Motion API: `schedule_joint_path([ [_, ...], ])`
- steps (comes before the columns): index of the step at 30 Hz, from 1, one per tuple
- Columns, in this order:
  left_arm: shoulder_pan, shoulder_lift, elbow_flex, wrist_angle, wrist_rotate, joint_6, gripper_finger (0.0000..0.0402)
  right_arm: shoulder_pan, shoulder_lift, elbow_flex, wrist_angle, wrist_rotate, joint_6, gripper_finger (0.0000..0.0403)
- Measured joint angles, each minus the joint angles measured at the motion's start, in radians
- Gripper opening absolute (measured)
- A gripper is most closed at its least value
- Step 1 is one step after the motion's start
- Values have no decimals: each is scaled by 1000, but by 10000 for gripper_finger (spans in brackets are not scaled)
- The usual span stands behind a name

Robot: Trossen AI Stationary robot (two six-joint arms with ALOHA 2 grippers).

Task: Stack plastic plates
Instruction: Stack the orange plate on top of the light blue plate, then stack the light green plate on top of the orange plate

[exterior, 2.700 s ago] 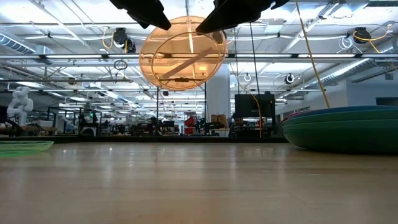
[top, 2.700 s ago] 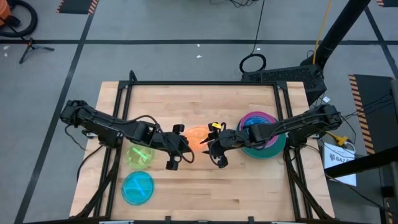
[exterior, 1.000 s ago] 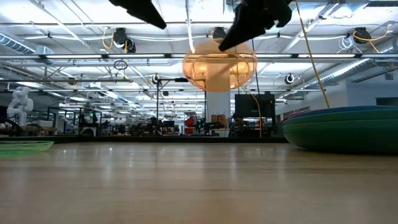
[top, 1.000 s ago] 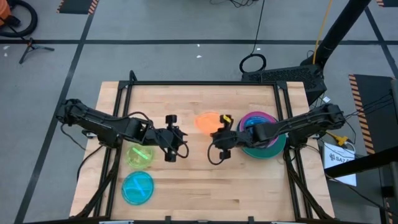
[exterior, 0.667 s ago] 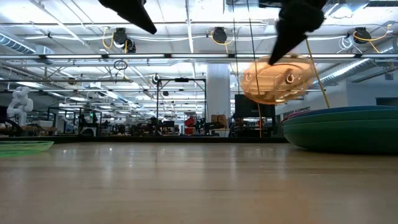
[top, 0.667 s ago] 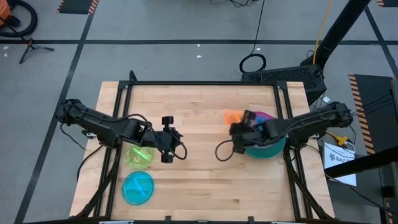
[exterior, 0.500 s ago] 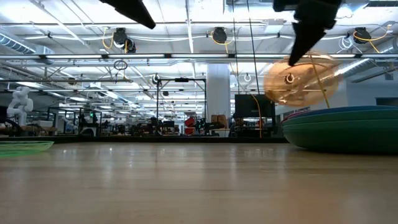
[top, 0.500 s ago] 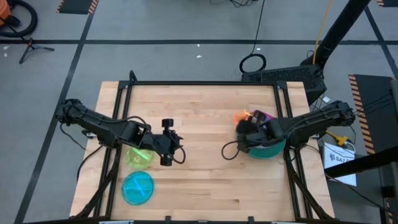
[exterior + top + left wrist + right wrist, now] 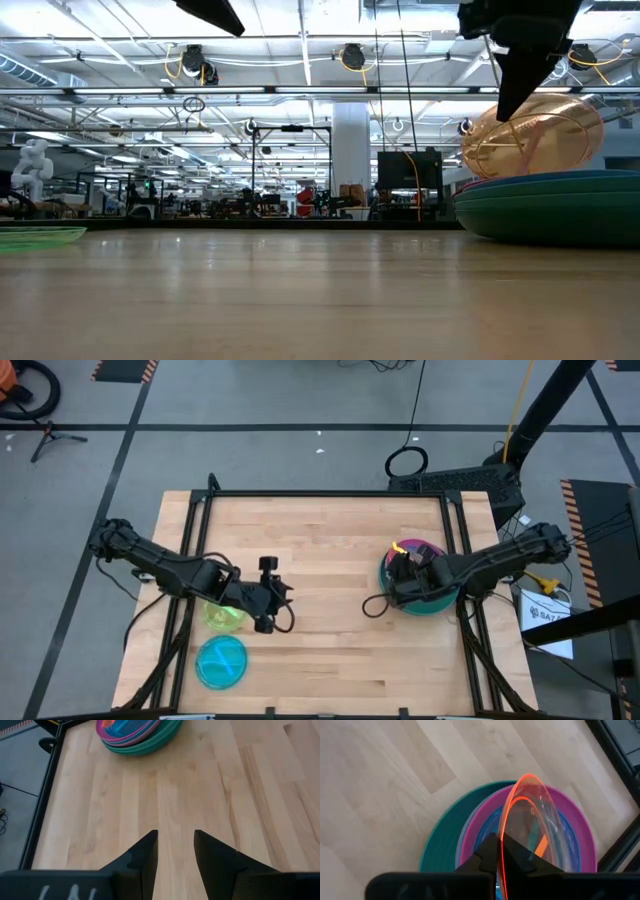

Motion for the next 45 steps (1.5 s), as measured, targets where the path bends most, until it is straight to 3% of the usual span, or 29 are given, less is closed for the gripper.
schedule_joint_path([
  [4,-8,0,0,-3,0,-7,134,0,0,-22,19,-26,5,19],
  [15,-24,0,0,-10,0,-37,134,0,0,-35,40,-24,18,128],
  [20,-23,0,0,-25,0,-65,134,0,0,-35,56,-11,14,147],
  [24,-23,0,0,-68,0,-110,134,0,0,-35,89,58,-10,148],
  [31,-23,0,0,-149,-8,-214,134,0,0,-35,314,167,-261,148],
  [39,-30,5,-32,-215,-10,-334,134,0,0,-35,629,168,-569,148],
  [45,-56,6,-107,-273,-43,-452,134,0,0,-35,747,163,-661,148],
])
